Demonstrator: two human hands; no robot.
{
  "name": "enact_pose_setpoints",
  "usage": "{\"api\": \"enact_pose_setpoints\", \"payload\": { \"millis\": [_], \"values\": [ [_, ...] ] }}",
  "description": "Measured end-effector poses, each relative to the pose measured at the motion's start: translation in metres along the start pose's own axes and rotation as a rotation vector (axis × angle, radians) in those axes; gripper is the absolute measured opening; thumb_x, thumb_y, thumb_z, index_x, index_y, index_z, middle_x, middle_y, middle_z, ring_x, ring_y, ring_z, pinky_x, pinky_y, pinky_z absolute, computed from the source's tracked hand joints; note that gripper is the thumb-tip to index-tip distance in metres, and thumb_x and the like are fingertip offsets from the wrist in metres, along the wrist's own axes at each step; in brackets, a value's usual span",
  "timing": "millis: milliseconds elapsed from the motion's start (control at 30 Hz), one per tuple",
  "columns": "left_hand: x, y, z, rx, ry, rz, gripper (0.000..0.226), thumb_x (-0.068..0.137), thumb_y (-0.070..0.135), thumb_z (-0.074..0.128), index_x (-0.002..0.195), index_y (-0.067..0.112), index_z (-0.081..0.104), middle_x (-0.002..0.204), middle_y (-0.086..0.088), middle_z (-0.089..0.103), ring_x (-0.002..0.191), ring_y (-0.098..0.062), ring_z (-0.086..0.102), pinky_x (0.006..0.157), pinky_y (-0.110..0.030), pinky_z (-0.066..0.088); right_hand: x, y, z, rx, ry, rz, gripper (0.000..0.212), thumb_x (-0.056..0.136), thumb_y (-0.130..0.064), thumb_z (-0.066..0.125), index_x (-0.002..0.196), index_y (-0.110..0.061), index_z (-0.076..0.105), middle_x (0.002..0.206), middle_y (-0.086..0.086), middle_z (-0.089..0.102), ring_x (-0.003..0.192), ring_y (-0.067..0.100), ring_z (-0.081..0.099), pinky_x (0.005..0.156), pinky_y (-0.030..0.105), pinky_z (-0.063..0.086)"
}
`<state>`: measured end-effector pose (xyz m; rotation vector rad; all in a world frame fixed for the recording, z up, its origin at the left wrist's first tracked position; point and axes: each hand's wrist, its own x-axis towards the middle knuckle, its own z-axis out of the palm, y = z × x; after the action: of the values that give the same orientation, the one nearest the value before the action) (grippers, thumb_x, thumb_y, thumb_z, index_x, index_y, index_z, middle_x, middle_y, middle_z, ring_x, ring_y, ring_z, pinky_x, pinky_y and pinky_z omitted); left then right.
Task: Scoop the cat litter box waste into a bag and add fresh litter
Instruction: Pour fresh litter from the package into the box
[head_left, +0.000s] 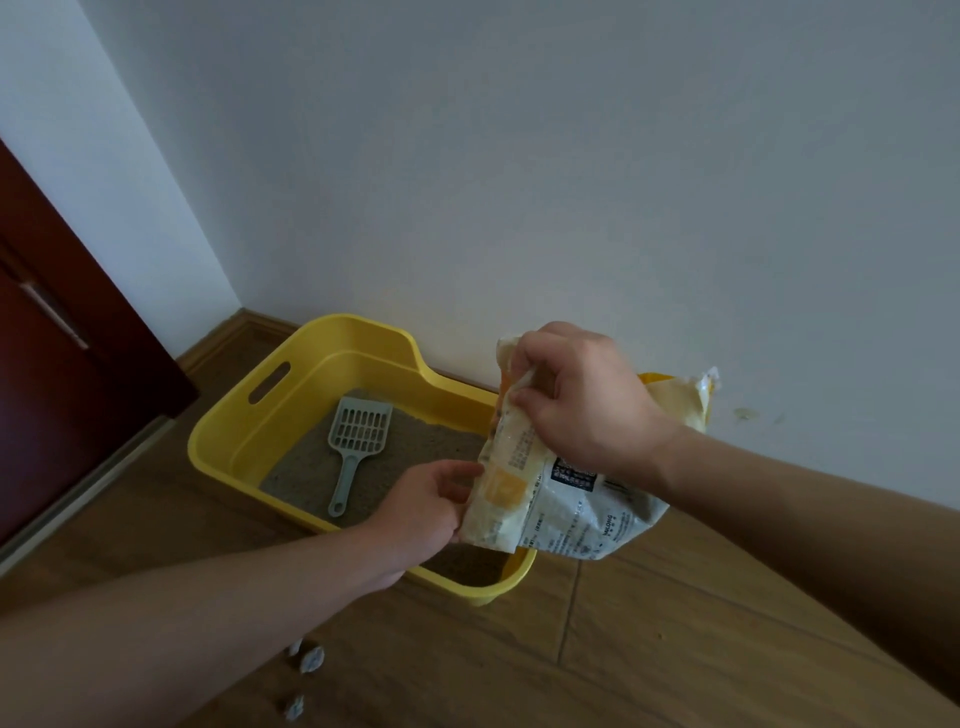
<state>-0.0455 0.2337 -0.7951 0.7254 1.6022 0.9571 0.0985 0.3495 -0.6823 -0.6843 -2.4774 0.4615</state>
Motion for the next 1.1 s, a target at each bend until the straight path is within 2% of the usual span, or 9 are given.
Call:
{"api": "enact_pose_setpoints", "payload": {
  "millis": [167,267,467,733,1100],
  "values": [
    [-0.001,0.003,0.002,-0.017,0.011,-0.035,0.043,0.088,-0.013,0.056,0.120,0.014,0.066,0.104,-0.005,0.076,0.097,-0.020,0.073,0.085,-0.042,0.061,0.006,0.001,0.009,0.010,-0.006,0.013,0.010,0.076,-0.005,0.067,0.076,-0.012,0.061,0.082,0.002,0.060,0.074,0.017,0.054,0.067,0.031,0.044],
    [-0.001,0.001,0.002,-0.001,0.015,-0.058,0.038,0.088,-0.012,0.055,0.114,0.013,0.069,0.101,-0.005,0.077,0.097,-0.021,0.072,0.086,-0.042,0.060,0.009,0.003,0.014,0.016,-0.021,0.019,0.009,0.076,-0.004,0.067,0.076,-0.012,0.061,0.083,0.003,0.060,0.075,0.019,0.055,0.067,0.030,0.043],
    [0.003,0.002,0.003,0.005,-0.036,-0.088,0.037,0.093,-0.008,0.050,0.118,0.013,0.068,0.105,-0.004,0.076,0.098,-0.016,0.073,0.084,-0.035,0.060,0.014,0.006,0.023,0.009,-0.039,0.020,0.012,0.075,-0.004,0.068,0.076,-0.013,0.060,0.082,0.002,0.059,0.073,0.019,0.053,0.066,0.032,0.043],
    [0.012,0.000,0.004,-0.021,-0.063,-0.136,0.033,0.096,-0.005,0.047,0.117,0.013,0.066,0.106,-0.006,0.076,0.100,-0.018,0.073,0.091,-0.043,0.058,0.016,0.014,0.030,0.015,-0.045,0.036,0.012,0.074,-0.003,0.068,0.077,-0.013,0.062,0.082,0.002,0.059,0.072,0.017,0.051,0.063,0.027,0.036],
    [0.016,0.001,0.005,-0.051,-0.070,-0.179,0.030,0.097,-0.004,0.048,0.115,0.014,0.063,0.109,-0.009,0.075,0.101,-0.022,0.072,0.089,-0.042,0.059,0.016,0.021,0.032,0.012,-0.045,0.035,0.012,0.073,-0.003,0.068,0.077,-0.012,0.062,0.082,0.002,0.059,0.073,0.019,0.053,0.065,0.030,0.042]
  ]
}}
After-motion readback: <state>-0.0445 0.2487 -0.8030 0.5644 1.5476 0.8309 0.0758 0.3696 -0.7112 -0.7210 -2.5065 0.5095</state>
